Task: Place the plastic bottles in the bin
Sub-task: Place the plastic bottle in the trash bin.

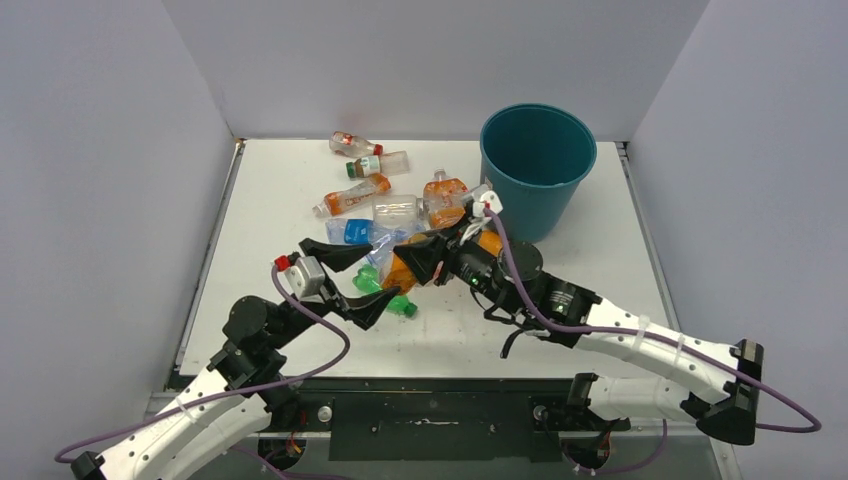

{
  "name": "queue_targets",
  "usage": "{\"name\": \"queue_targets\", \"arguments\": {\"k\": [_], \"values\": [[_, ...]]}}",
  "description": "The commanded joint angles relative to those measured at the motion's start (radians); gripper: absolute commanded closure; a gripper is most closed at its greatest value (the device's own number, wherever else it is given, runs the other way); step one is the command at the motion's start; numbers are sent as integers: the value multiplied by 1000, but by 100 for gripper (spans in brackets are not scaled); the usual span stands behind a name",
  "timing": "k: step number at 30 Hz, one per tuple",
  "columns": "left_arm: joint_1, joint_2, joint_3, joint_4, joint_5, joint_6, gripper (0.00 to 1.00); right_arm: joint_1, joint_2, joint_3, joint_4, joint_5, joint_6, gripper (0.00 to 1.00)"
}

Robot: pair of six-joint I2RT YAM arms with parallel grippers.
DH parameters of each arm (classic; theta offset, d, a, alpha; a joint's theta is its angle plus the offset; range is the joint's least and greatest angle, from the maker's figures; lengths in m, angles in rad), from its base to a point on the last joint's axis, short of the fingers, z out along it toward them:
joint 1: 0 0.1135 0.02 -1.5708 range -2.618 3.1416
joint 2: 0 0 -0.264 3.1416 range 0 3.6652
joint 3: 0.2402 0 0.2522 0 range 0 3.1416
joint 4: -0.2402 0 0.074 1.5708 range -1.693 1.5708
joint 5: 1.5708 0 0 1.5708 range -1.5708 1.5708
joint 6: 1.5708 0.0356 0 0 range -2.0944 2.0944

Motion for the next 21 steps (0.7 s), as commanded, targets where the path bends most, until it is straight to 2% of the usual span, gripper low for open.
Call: {"name": "queue_targets", "arguments": {"k": [1, 3, 7, 9, 10, 12, 16, 19, 21], "values": [[3, -22, 10, 48, -71, -13, 4, 1, -94, 215, -173, 184, -185, 95], [2, -29, 11, 40, -98, -12, 4, 0, -87, 311, -296, 305, -274, 95], [3, -36, 22, 7, -188, -6, 4, -10, -12, 470, -404, 655, -462, 95], [2, -29, 36, -23, -272, -4, 4, -63, 44, 507, -403, 835, -547, 95], [3, -25, 44, -42, -352, -6, 4, -125, 68, 518, -410, 854, -548, 95], [6, -16, 63, -95, -483, -13, 4, -323, 88, 530, -448, 718, -411, 95], [12, -10, 82, -162, -695, -32, 4, -697, 109, 471, -407, 418, -164, 95], [13, -10, 89, -187, -754, -41, 4, -828, 140, 390, -282, 351, -66, 95], [14, -8, 90, -189, -759, -44, 4, -872, 165, 328, -181, 341, -36, 95]]}}
